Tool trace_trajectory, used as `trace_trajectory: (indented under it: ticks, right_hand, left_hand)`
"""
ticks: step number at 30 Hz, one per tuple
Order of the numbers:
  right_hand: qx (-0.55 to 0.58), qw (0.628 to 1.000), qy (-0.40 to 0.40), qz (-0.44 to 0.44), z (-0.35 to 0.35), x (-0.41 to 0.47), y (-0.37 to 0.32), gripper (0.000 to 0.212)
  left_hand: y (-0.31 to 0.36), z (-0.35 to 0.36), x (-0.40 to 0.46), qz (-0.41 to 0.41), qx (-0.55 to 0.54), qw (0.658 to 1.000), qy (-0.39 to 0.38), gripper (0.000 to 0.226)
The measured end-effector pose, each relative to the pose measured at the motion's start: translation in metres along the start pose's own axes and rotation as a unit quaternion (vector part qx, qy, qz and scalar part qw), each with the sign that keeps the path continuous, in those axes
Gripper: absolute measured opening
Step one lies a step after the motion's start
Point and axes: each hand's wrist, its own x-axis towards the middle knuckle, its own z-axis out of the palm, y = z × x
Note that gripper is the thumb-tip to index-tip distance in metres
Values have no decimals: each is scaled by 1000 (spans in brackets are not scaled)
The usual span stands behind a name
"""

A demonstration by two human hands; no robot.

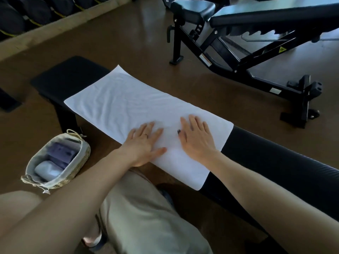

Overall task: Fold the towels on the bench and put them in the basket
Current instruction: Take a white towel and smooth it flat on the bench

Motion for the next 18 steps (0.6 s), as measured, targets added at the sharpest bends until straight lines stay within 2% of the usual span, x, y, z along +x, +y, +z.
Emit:
trace_trajectory:
  ticks: [3, 5, 8, 11, 18]
  right_hand:
    - [-33, 999, -12, 32, 6, -9, 5, 64]
    - [-41, 999, -5, 20, 2, -1, -3, 65]
    - [-21, 999, 4, -35, 1, 22, -27, 63]
    - [-15, 999, -20, -48, 5, 40, -49, 62]
    - [-9, 998, -30, -62, 6, 98, -81, 60]
  left_hand:
    - [-39, -1, 3, -31, -26, 999, -1, 72]
    - [-53, -7, 8, -66, -51, 996, 10, 72]
    - [-51, -12, 16, -41, -24, 999, 19, 70]
    - [-53, -10, 25, -9, -12, 1000, 26, 66]
    - [-127, -12, 39, -73, -19, 996, 55, 65]
